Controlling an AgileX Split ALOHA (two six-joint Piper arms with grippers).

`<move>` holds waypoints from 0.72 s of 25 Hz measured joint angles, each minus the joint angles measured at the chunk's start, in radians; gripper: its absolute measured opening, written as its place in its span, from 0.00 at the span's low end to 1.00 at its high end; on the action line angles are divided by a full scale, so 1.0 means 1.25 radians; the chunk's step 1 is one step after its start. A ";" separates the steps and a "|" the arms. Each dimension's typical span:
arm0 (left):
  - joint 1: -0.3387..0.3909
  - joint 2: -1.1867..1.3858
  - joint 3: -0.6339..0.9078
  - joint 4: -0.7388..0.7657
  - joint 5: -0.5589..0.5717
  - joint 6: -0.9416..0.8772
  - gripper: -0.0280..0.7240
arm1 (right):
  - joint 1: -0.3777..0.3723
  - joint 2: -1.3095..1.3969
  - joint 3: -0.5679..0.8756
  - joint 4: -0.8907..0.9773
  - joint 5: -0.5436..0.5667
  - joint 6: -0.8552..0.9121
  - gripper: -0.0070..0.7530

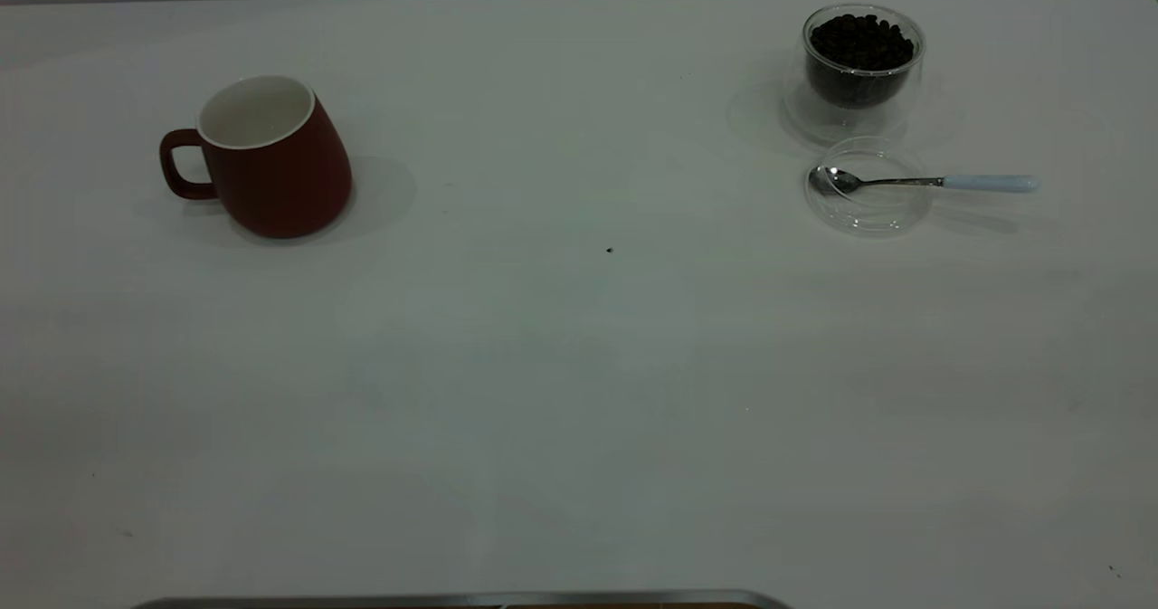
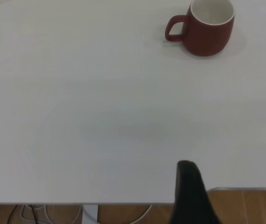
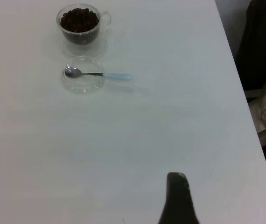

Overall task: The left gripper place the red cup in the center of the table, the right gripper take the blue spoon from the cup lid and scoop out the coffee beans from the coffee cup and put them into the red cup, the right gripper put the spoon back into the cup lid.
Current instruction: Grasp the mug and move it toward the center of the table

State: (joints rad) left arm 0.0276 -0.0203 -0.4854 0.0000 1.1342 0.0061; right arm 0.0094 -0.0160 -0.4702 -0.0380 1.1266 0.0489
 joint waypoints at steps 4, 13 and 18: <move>0.000 0.000 0.000 0.005 0.000 -0.005 0.75 | 0.000 0.000 0.000 0.000 0.000 0.000 0.79; 0.000 0.000 -0.008 0.008 -0.002 -0.014 0.75 | 0.000 0.000 0.000 0.000 0.000 0.001 0.79; 0.000 0.078 -0.036 0.014 -0.014 -0.056 0.77 | 0.000 0.000 0.000 0.000 0.000 0.001 0.79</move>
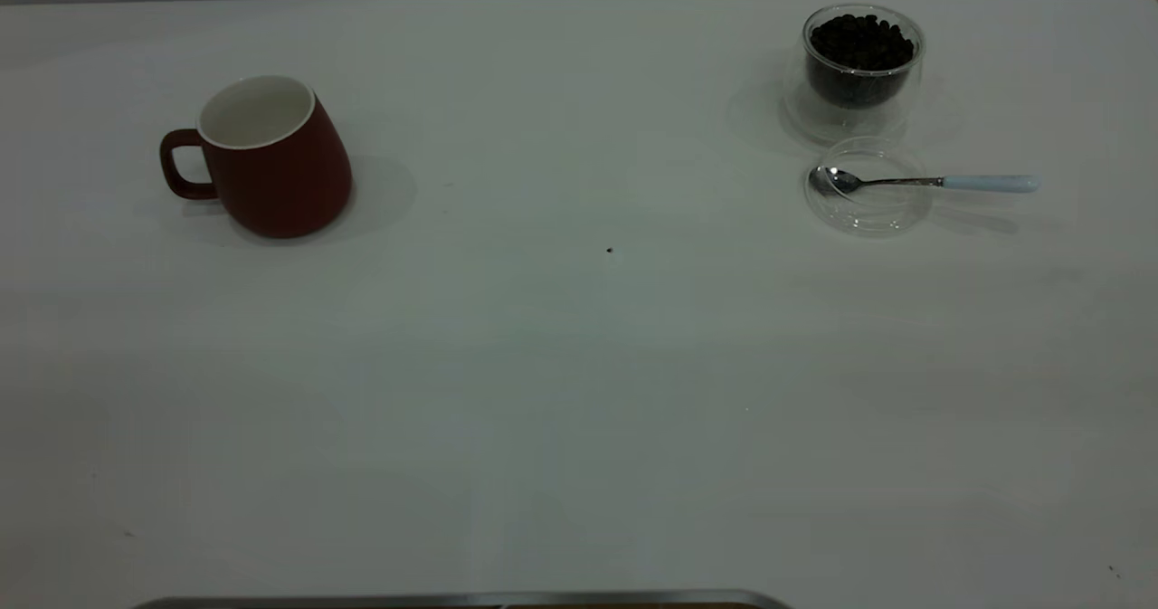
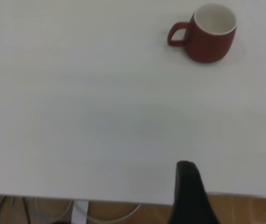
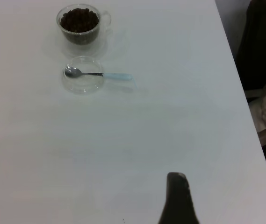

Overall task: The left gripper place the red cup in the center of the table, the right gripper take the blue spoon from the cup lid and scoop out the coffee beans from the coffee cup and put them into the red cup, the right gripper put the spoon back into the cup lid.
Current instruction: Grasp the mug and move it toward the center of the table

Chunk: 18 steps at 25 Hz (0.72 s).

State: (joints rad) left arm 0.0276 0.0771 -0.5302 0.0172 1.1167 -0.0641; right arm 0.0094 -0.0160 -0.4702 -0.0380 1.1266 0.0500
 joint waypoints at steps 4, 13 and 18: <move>0.000 0.146 -0.026 0.028 -0.053 0.038 0.85 | 0.000 0.000 0.000 0.000 0.000 0.000 0.79; 0.000 0.550 -0.089 0.093 -0.229 0.056 0.89 | 0.000 0.000 0.000 0.000 0.000 -0.001 0.79; 0.000 0.758 -0.140 0.095 -0.311 0.067 0.88 | 0.000 0.000 0.000 0.000 0.000 0.000 0.79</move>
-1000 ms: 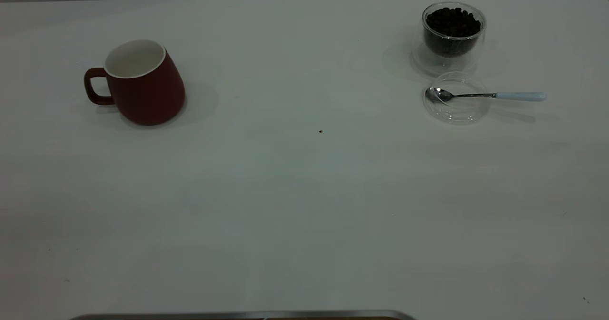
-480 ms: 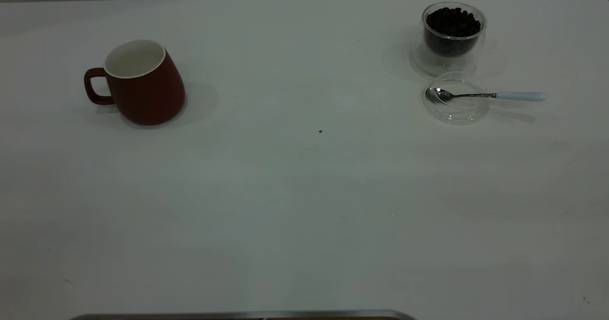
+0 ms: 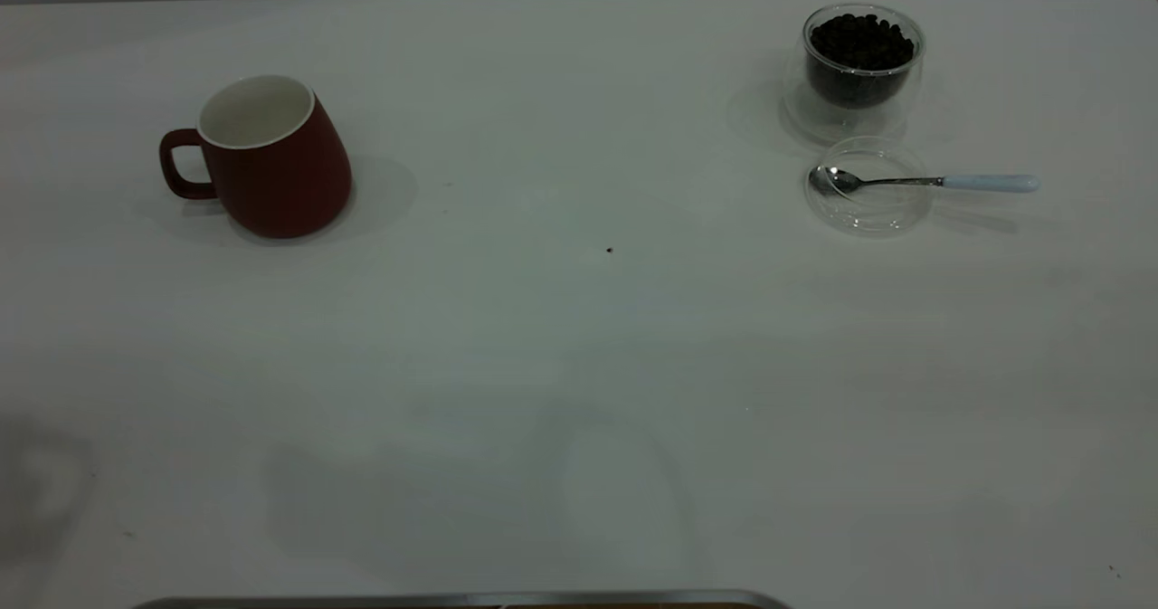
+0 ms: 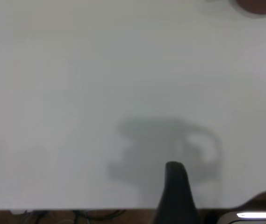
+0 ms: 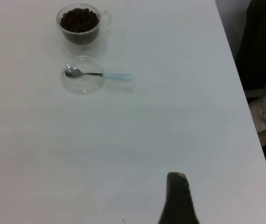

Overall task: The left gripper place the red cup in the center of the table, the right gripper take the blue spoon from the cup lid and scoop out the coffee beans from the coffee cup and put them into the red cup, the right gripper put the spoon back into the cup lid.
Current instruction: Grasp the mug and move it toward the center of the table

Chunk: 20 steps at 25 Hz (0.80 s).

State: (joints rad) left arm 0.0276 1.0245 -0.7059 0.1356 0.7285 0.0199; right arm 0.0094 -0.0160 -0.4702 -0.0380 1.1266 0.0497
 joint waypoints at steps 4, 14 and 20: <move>0.000 0.129 -0.050 0.001 -0.066 0.041 0.87 | 0.000 0.000 0.000 0.000 0.000 0.000 0.79; 0.000 0.457 -0.304 0.001 -0.097 0.130 0.83 | 0.000 0.000 0.000 0.000 0.000 0.000 0.79; 0.000 0.630 -0.465 0.002 -0.007 0.301 0.83 | 0.000 0.000 0.000 0.000 0.000 0.000 0.79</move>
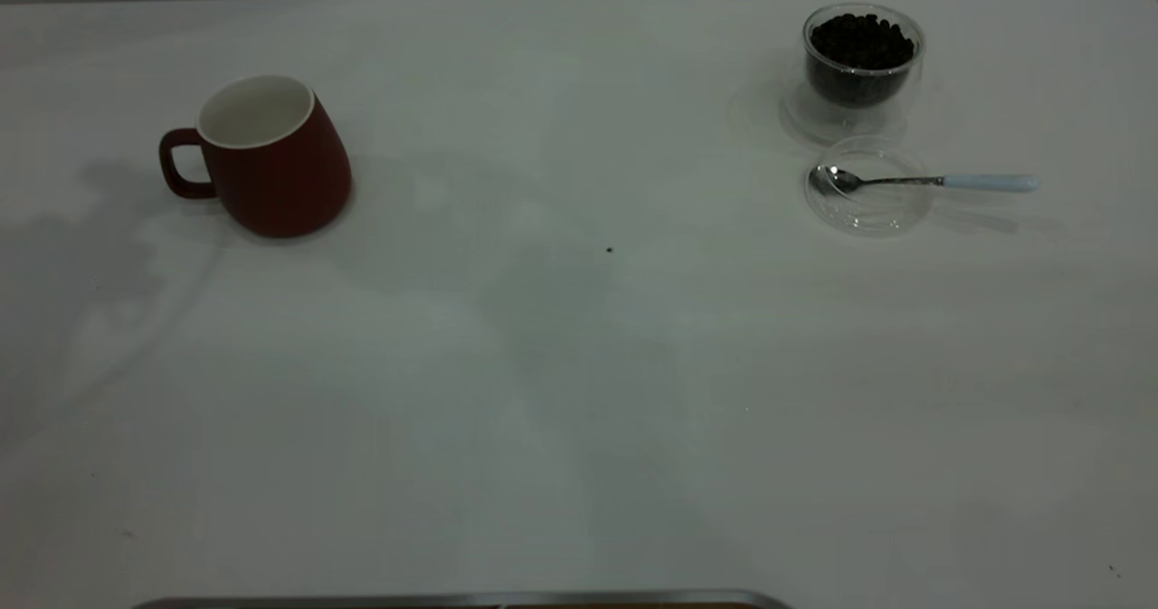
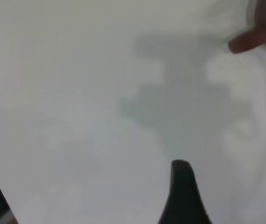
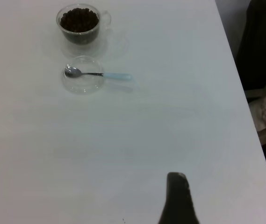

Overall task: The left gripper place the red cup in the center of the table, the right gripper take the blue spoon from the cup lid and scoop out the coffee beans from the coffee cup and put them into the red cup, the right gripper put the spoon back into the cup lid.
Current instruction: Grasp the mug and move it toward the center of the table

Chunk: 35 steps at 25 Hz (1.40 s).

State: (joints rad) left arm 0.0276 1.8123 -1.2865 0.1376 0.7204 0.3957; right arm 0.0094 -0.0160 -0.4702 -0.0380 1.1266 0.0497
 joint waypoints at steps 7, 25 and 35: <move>0.000 0.142 -0.033 0.000 -0.054 0.231 0.83 | 0.000 0.000 0.000 0.000 0.000 0.000 0.79; -0.042 0.316 -0.038 -0.001 -0.290 0.400 0.83 | 0.000 0.000 0.000 0.000 0.000 0.000 0.79; -0.074 0.340 -0.039 -0.001 -0.342 0.400 0.83 | 0.000 0.000 0.000 0.000 0.000 0.000 0.79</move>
State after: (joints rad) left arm -0.0648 2.2372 -1.3347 0.1366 0.2923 0.8955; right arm 0.0094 -0.0160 -0.4702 -0.0380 1.1266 0.0497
